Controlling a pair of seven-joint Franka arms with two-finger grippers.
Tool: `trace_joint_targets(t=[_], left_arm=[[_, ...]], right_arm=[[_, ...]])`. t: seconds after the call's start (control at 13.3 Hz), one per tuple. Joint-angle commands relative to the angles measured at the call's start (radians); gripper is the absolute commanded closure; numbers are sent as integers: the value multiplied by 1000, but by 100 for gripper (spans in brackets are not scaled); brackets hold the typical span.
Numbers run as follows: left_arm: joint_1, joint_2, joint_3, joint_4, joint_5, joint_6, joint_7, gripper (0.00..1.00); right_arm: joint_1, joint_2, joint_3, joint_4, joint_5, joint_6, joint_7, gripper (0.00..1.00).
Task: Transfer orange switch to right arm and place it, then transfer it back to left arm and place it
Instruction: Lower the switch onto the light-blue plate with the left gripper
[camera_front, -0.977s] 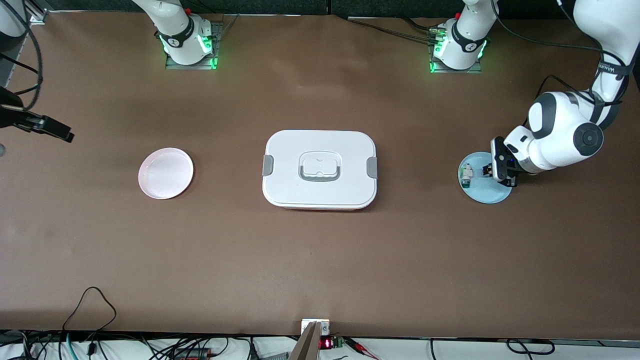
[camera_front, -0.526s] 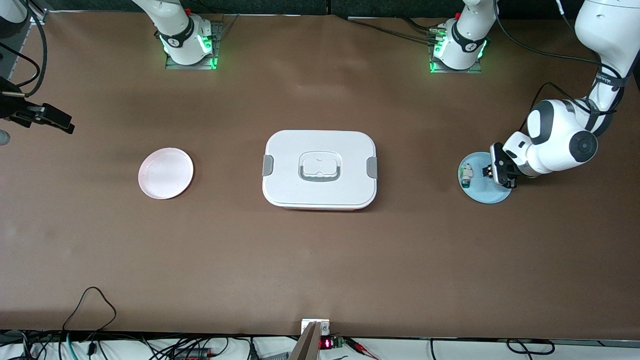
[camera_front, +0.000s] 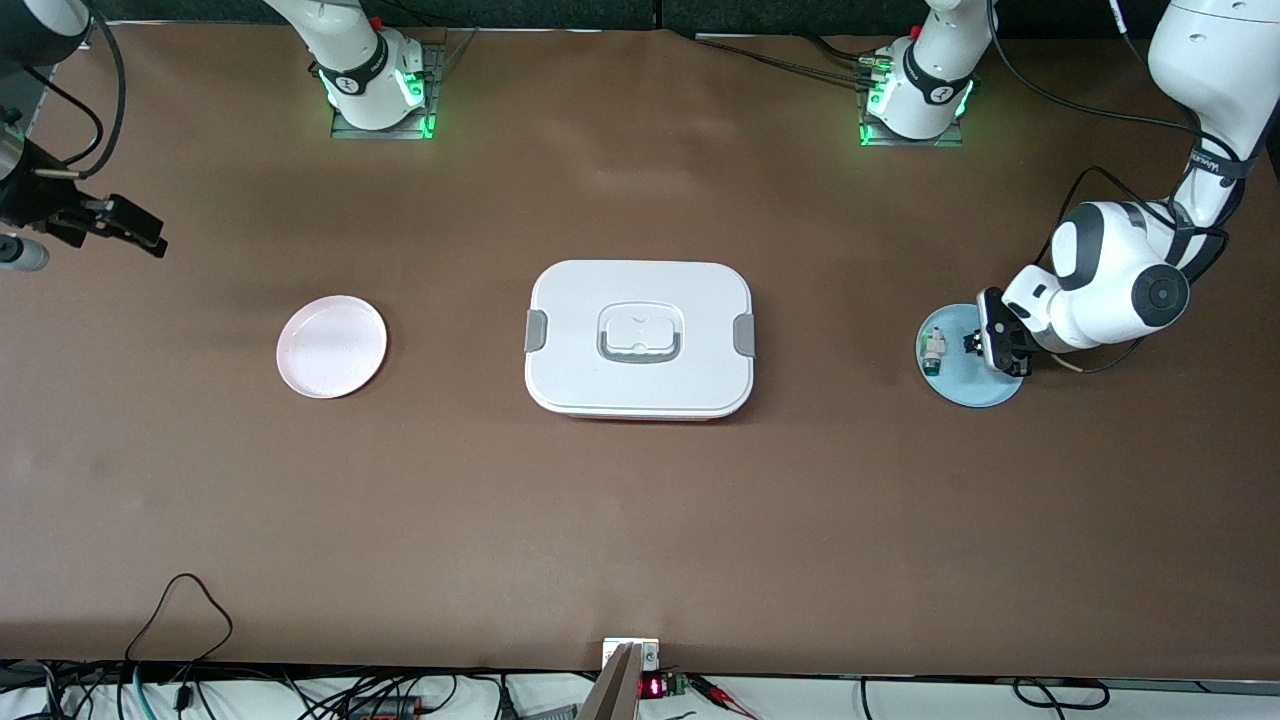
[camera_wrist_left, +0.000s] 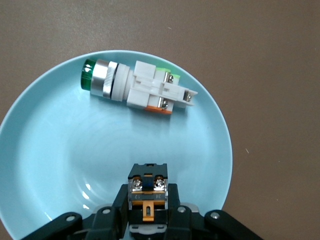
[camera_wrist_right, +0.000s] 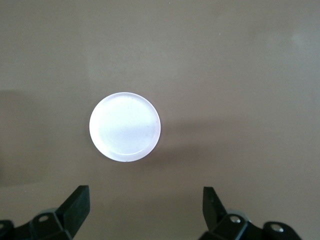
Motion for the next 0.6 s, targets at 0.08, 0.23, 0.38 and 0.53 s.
trace_joint_targets(t=[0.08,0.23,0.38,0.53], left_arm=[[7,16,-6,13,28,-5,-15,0],[7,13,-6,21,28,-14,-22,0],[7,10,-7,50,28,-69,-45,0],[-4,5,-15,125,28,-170,-54,0]], right_arm=[[3,-28,-11,1,9,-7,-16,0],[8,6,-6,46,8,-17,-21,0],[31,43,0,121,5,-77,-15,0],[28,75,-3,170,15,-91,-10,0]])
